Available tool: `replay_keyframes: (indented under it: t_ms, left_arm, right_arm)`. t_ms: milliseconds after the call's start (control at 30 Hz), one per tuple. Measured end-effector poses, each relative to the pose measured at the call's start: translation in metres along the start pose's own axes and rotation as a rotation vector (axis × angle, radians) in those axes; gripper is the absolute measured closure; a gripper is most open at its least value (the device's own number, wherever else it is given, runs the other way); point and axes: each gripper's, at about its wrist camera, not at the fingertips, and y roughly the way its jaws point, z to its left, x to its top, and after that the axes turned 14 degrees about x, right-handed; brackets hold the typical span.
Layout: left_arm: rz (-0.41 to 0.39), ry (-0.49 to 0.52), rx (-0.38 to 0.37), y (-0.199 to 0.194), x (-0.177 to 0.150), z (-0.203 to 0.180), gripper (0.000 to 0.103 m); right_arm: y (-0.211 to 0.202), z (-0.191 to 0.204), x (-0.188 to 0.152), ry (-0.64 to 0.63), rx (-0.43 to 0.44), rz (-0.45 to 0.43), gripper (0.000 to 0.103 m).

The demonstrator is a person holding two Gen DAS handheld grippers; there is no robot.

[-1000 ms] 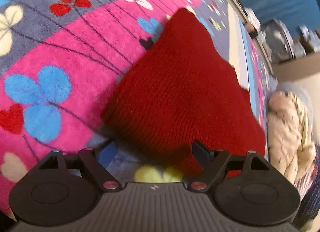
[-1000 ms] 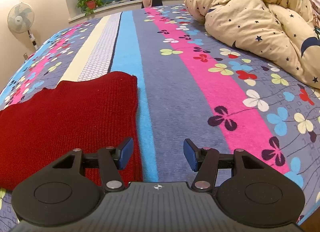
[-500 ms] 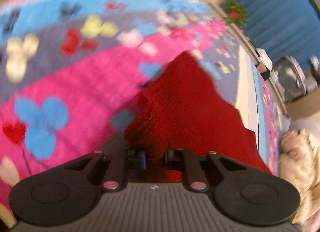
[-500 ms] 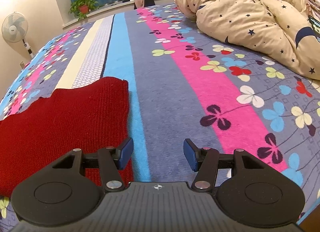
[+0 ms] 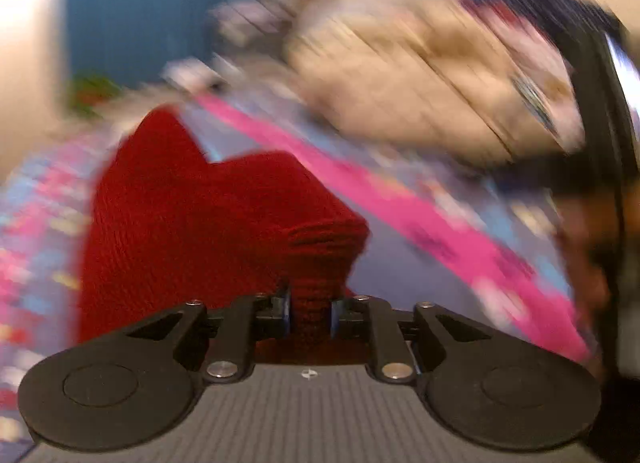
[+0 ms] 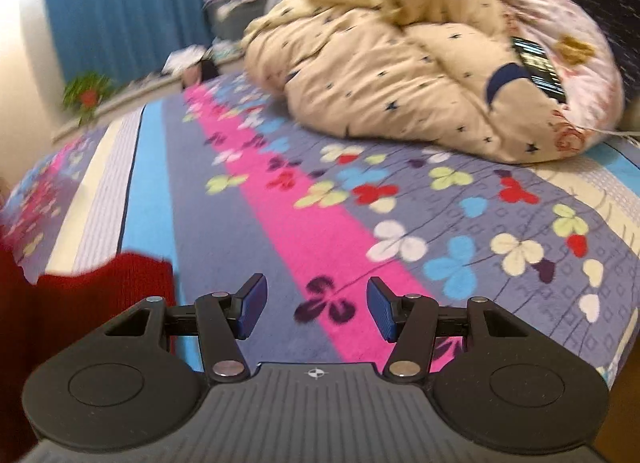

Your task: Fold small clothes

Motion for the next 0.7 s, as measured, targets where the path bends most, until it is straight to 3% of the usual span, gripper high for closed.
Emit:
replay_keyframes:
  t_ms: [67, 100, 200, 267, 400, 433, 533, 567, 600, 633, 700]
  left_arm:
    - [0.123, 0.046, -0.070, 0.028, -0.014, -0.026, 0.072]
    - [0.125, 0.058, -0.055, 0.030, -0.018, -0.032, 0.070]
    - [0.045, 0.043, -0.098, 0.008, -0.016, -0.019, 0.047]
    - [0.006, -0.008, -0.132, -0.010, -0.015, 0.003, 0.041]
    - [-0.090, -0.109, -0.072, -0.037, -0.009, 0.060, 0.043]
    - [-0.090, -0.137, -0.046, -0.038, -0.011, 0.073, 0.051]
    - [0.012, -0.182, 0.001, -0.018, -0.025, 0.105, 0.070]
    - [0.099, -0.169, -0.009, -0.003, -0.035, 0.107, 0.071]
    - [0.193, -0.119, -0.031, 0.013, -0.047, 0.105, 0.071]
    - [0.228, -0.065, -0.029, 0.019, -0.053, 0.099, 0.071]
    - [0.202, 0.020, -0.026, 0.014, -0.051, 0.093, 0.070]
  right_arm:
    - [0.000, -0.004, 0.001, 0.011, 0.011, -0.016, 0.046]
    - [0.001, -0.004, 0.000, 0.012, 0.035, -0.011, 0.045]
    - [0.009, 0.002, -0.005, 0.020, 0.151, 0.044, 0.043]
    - [0.017, 0.010, -0.009, 0.019, 0.248, 0.102, 0.037]
    - [0.033, 0.034, -0.017, 0.003, 0.432, 0.233, 0.033]
    - [0.038, 0.041, -0.019, -0.018, 0.452, 0.270, 0.033]
    - [0.055, 0.065, -0.038, -0.140, 0.416, 0.421, 0.033]
    - [0.059, 0.071, -0.046, -0.185, 0.391, 0.462, 0.041]
    - [0.059, 0.077, -0.048, -0.207, 0.396, 0.470, 0.074]
    - [0.056, 0.080, -0.047, -0.212, 0.434, 0.471, 0.086]
    - [0.050, 0.083, -0.046, -0.224, 0.474, 0.460, 0.086]
